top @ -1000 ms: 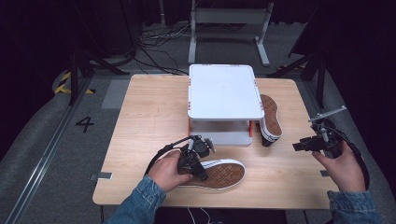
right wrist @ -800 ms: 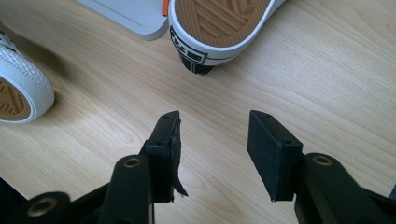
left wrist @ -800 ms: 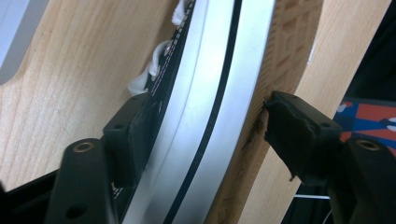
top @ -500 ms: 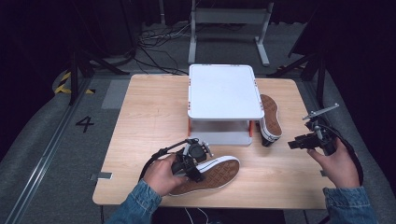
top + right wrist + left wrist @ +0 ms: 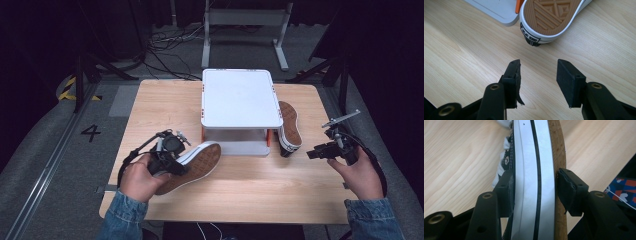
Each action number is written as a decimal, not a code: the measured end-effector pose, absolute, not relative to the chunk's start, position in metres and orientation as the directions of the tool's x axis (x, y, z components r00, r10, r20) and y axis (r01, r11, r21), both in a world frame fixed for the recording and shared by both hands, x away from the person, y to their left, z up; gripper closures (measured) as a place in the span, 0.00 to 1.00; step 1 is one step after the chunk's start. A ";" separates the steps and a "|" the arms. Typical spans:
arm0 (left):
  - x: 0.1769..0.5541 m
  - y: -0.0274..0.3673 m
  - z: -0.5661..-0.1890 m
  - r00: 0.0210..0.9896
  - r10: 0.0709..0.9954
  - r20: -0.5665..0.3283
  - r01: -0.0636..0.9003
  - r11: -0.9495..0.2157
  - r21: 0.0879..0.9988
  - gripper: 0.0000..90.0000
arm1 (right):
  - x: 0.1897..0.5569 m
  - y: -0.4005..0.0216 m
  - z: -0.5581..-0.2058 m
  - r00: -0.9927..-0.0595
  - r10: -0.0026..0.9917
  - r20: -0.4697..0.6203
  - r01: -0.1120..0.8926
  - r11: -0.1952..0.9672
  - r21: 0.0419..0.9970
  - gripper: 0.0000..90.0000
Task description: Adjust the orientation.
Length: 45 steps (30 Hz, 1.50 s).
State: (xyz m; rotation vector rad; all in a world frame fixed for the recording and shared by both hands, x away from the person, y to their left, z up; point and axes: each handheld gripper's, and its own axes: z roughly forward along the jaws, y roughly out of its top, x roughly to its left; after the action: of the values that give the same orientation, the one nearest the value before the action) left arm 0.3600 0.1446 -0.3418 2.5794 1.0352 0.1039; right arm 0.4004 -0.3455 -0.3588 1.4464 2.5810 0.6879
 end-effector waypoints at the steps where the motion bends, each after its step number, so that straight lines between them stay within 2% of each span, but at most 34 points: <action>1: 0.361 0.150 -0.340 0.717 0.694 -0.066 0.667 -0.654 0.358 0.57 | 0.400 -0.345 -0.359 -0.542 0.831 0.128 0.784 0.445 0.433 0.61; 11: 0.374 0.190 -0.329 0.605 0.795 -0.055 0.739 -0.534 0.412 0.57 | 0.400 -0.345 -0.361 -0.540 0.832 0.131 0.787 0.443 0.429 0.61; 15: 0.386 0.198 -0.330 0.532 0.847 -0.003 0.767 -0.480 0.425 0.57 | 0.399 -0.346 -0.364 -0.535 0.834 0.132 0.792 0.442 0.421 0.61; 17: 0.394 0.195 -0.337 0.491 0.869 0.055 0.778 -0.466 0.422 0.57 | 0.398 -0.346 -0.364 -0.534 0.835 0.133 0.794 0.441 0.417 0.61; 19: 0.406 0.188 -0.349 0.460 0.882 0.102 0.796 -0.460 0.393 0.57 | 0.396 -0.346 -0.364 -0.541 0.829 0.138 0.790 0.446 0.420 0.61; 22: 0.417 0.177 -0.365 0.463 0.876 0.138 0.810 -0.481 0.336 0.57 | 0.394 -0.344 -0.363 -0.543 0.827 0.141 0.789 0.445 0.424 0.61; 25: 0.417 0.163 -0.373 0.487 0.865 0.118 0.815 -0.499 0.294 0.57 | 0.393 -0.345 -0.362 -0.545 0.826 0.144 0.788 0.446 0.424 0.60; 26: 0.414 0.159 -0.373 0.502 0.859 0.102 0.812 -0.508 0.287 0.60 | 0.393 -0.346 -0.363 -0.544 0.826 0.146 0.789 0.445 0.424 0.60; 30: 0.406 0.140 -0.379 0.530 0.834 0.151 0.804 -0.551 0.224 0.59 | 0.393 -0.346 -0.362 -0.544 0.826 0.149 0.789 0.443 0.427 0.60; 36: 0.395 0.135 -0.378 0.547 0.833 0.083 0.801 -0.549 0.236 0.57 | 0.396 -0.343 -0.361 -0.552 0.821 0.146 0.782 0.449 0.432 0.59; 37: 0.392 0.134 -0.377 0.556 0.827 0.080 0.790 -0.556 0.258 0.60 | 0.397 -0.343 -0.361 -0.552 0.821 0.148 0.783 0.449 0.431 0.59; 38: 0.391 0.134 -0.374 0.579 0.815 0.036 0.775 -0.563 0.286 0.64 | 0.397 -0.342 -0.361 -0.555 0.819 0.145 0.781 0.453 0.430 0.59; 41: 0.390 0.130 -0.375 0.647 0.732 -0.211 0.753 -0.573 0.323 0.65 | 0.399 -0.340 -0.363 -0.557 0.818 0.145 0.782 0.458 0.423 0.59; 43: 0.388 0.126 -0.373 0.666 0.709 -0.230 0.738 -0.585 0.336 0.64 | 0.399 -0.339 -0.363 -0.560 0.815 0.146 0.780 0.460 0.424 0.59; 45: 0.385 0.127 -0.368 0.665 0.721 -0.196 0.735 -0.584 0.346 0.57 | 0.399 -0.339 -0.363 -0.560 0.815 0.148 0.780 0.458 0.427 0.59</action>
State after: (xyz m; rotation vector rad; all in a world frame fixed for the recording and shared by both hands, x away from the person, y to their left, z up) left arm 0.3853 0.1268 -0.3676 2.4837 1.1418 -0.0486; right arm 0.3992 -0.3393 -0.3626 1.4334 2.6160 0.7021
